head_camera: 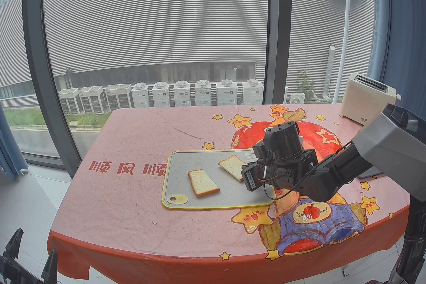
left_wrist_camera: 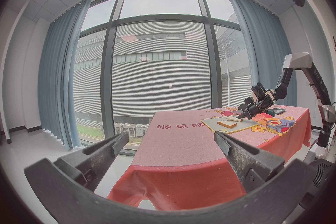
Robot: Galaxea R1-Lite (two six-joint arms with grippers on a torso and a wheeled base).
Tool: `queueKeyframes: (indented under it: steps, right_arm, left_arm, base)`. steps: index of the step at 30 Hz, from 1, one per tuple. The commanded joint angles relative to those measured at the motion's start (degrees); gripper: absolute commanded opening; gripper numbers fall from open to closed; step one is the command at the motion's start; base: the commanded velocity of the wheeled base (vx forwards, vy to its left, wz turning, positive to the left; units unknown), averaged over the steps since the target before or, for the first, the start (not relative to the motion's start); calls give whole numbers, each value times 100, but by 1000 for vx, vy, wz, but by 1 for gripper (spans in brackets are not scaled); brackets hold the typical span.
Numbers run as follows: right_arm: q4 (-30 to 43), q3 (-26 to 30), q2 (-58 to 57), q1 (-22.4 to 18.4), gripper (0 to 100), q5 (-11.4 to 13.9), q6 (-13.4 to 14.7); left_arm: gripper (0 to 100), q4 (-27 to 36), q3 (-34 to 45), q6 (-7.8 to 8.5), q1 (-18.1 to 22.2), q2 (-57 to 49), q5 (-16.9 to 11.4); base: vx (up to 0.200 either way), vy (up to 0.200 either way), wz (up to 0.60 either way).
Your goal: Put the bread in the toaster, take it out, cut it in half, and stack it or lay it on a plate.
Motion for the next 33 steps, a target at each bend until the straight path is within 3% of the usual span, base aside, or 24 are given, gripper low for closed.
queueKeyframes:
  steps: [1, 17, 33]
  right_arm:
    - [5, 7, -1, 6, 0, -5, -1]
    - [-21, 51, -203, 32, 0, -49, 16]
    - [-21, 595, -941, 94, 0, -58, 51]
  left_arm:
    - [100, -2, 92, -1, -2, -31, 1]
    - [100, -2, 92, -1, -2, -31, 1]
    - [100, -2, 92, -1, 7, -31, 1]
  base:
    - [0, 0, 0]
    - [0, 0, 0]
    - [0, 0, 0]
